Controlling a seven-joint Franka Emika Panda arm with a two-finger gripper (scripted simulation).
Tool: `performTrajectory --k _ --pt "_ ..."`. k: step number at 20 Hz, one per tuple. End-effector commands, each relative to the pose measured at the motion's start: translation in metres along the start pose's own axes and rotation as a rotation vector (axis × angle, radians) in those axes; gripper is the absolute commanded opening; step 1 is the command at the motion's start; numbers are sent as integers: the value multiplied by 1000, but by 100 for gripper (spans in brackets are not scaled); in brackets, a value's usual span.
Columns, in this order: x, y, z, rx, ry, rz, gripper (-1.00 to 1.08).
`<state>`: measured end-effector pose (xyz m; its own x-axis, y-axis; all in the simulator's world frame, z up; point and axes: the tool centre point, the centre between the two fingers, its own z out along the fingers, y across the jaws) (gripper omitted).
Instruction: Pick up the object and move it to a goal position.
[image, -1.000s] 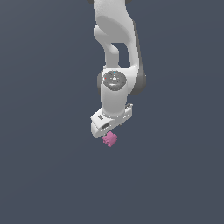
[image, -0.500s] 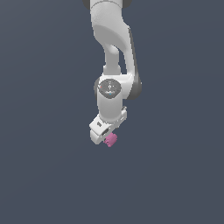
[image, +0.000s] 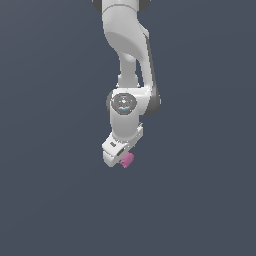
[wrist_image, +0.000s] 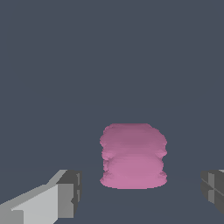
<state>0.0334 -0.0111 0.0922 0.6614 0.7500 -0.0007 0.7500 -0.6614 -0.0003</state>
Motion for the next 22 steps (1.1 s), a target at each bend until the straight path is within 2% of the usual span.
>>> performTrajectory --k 1,11,16,17,22 --pt "0 0 1 0 0 0 100" --pt "0 -1 44 0 1 -5 100" --pt "0 0 50 0 1 -5 100" --pt "0 0 50 0 1 -5 -100" --pt "0 0 50 0 1 -5 -100"
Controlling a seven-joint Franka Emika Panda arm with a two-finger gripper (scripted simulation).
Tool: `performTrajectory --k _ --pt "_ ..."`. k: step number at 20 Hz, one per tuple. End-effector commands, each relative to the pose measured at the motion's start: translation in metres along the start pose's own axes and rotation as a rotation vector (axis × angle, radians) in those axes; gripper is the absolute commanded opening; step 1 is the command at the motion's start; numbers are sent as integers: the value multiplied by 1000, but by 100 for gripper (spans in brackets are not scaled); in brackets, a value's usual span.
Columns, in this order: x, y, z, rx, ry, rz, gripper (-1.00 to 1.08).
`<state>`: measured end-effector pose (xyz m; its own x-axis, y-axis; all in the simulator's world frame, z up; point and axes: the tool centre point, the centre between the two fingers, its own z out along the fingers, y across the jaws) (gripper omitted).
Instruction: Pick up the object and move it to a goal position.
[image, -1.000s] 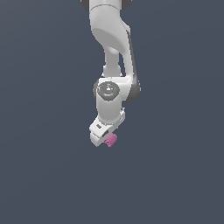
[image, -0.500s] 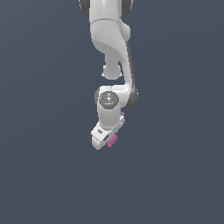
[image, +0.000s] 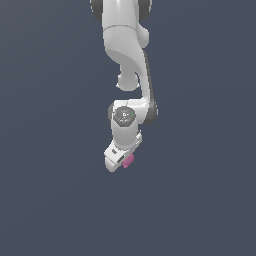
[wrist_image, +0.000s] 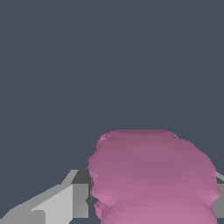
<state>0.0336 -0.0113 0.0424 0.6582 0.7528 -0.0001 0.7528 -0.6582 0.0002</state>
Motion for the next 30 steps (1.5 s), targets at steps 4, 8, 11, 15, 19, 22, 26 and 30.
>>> performTrajectory --k 4,8,11,15,19,22,26,30 --pt "0 0 0 0 0 0 -100" --pt "3 -1 -2 0 0 0 -100" --pt "13 -3 -7 0 0 0 -100" --pt "34 -9 -20 0 0 0 -100" --pt "61 -15 -36 0 0 0 -100" --pt "83 -20 -50 0 0 0 -100" --pt "114 -27 -68 0 0 0 -100" --pt "138 -31 -81 0 0 0 -100"
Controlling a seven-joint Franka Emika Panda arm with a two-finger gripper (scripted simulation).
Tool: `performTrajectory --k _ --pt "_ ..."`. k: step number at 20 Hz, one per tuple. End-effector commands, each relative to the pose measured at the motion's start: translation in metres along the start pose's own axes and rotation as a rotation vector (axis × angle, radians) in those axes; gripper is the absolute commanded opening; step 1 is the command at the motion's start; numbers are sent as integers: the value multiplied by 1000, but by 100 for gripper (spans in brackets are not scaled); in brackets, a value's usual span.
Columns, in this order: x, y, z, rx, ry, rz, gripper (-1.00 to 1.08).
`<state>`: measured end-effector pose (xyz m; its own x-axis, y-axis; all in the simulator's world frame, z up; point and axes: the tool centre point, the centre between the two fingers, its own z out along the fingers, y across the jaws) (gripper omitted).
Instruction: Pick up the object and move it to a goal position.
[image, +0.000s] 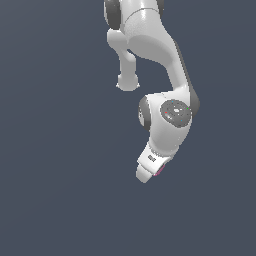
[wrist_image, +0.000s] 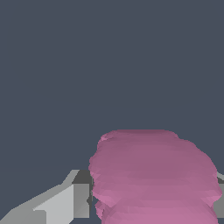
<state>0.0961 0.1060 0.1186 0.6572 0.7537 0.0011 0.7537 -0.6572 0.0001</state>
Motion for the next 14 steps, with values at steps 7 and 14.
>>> performTrajectory --k 7,14 --pt "31 -5 -17 0 -1 1 -100" --pt "37 -6 -21 0 -1 1 -100"
